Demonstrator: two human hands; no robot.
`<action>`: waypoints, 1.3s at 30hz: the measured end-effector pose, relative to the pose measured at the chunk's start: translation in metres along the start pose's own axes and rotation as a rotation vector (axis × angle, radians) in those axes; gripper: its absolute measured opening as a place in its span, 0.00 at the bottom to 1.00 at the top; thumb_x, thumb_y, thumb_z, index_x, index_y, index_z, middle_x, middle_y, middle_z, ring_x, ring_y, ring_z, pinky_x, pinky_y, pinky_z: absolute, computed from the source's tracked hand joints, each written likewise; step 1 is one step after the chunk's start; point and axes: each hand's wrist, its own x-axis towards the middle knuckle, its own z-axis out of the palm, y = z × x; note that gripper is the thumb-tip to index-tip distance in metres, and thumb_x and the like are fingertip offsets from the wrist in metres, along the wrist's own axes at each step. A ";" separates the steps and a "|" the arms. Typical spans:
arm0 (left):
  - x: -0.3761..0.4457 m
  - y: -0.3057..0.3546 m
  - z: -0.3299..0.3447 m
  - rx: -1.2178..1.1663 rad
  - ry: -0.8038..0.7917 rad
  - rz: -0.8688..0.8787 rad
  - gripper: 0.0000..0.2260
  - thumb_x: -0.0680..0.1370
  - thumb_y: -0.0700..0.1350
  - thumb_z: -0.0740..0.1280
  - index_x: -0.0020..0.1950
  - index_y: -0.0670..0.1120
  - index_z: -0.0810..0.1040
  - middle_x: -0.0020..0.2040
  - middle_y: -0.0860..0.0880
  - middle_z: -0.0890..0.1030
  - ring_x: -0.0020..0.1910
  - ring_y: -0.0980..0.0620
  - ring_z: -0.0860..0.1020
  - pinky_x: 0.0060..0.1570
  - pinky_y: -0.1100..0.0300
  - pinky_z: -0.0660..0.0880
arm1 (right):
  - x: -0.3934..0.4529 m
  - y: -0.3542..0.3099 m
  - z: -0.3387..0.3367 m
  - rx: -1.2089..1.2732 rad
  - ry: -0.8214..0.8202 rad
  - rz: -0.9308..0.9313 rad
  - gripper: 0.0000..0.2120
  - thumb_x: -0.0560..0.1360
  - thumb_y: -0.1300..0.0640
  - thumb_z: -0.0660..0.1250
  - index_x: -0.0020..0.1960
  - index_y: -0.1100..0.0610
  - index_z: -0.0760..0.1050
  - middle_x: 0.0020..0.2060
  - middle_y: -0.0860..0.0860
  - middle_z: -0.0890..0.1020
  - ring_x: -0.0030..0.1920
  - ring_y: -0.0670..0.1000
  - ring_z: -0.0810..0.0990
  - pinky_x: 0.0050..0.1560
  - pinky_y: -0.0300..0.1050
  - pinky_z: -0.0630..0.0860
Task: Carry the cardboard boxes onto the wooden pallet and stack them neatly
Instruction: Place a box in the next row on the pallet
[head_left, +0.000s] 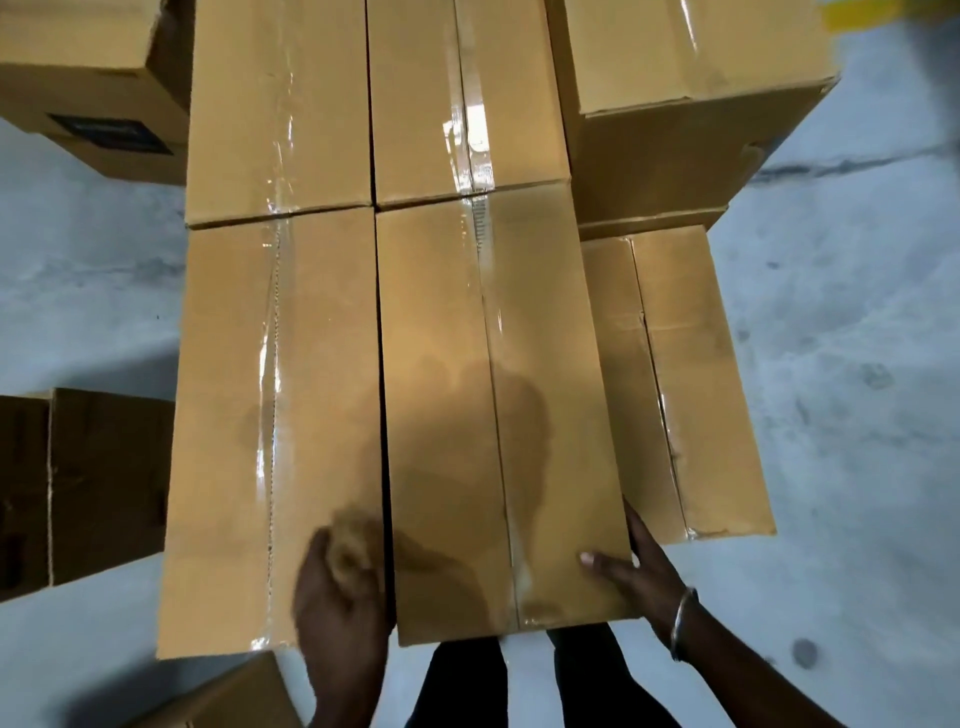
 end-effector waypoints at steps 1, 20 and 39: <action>0.003 -0.004 -0.005 -0.007 0.078 -0.105 0.28 0.75 0.47 0.68 0.74 0.45 0.66 0.71 0.40 0.71 0.69 0.38 0.69 0.69 0.42 0.66 | 0.001 -0.003 0.004 0.006 0.031 0.006 0.47 0.55 0.40 0.79 0.70 0.40 0.62 0.59 0.36 0.76 0.53 0.37 0.79 0.47 0.33 0.76; 0.011 -0.069 0.008 -0.971 -0.332 -1.083 0.22 0.79 0.60 0.62 0.64 0.46 0.68 0.62 0.39 0.75 0.57 0.37 0.75 0.58 0.38 0.71 | -0.007 0.021 0.039 0.278 0.378 -0.019 0.42 0.55 0.28 0.75 0.65 0.42 0.75 0.59 0.42 0.81 0.60 0.47 0.80 0.60 0.54 0.77; 0.012 -0.083 0.020 -1.266 -0.370 -1.018 0.24 0.77 0.59 0.61 0.65 0.43 0.72 0.51 0.39 0.83 0.41 0.41 0.85 0.51 0.42 0.80 | -0.016 0.040 0.101 1.105 0.484 0.177 0.23 0.76 0.52 0.68 0.70 0.50 0.70 0.64 0.55 0.79 0.61 0.63 0.77 0.46 0.67 0.77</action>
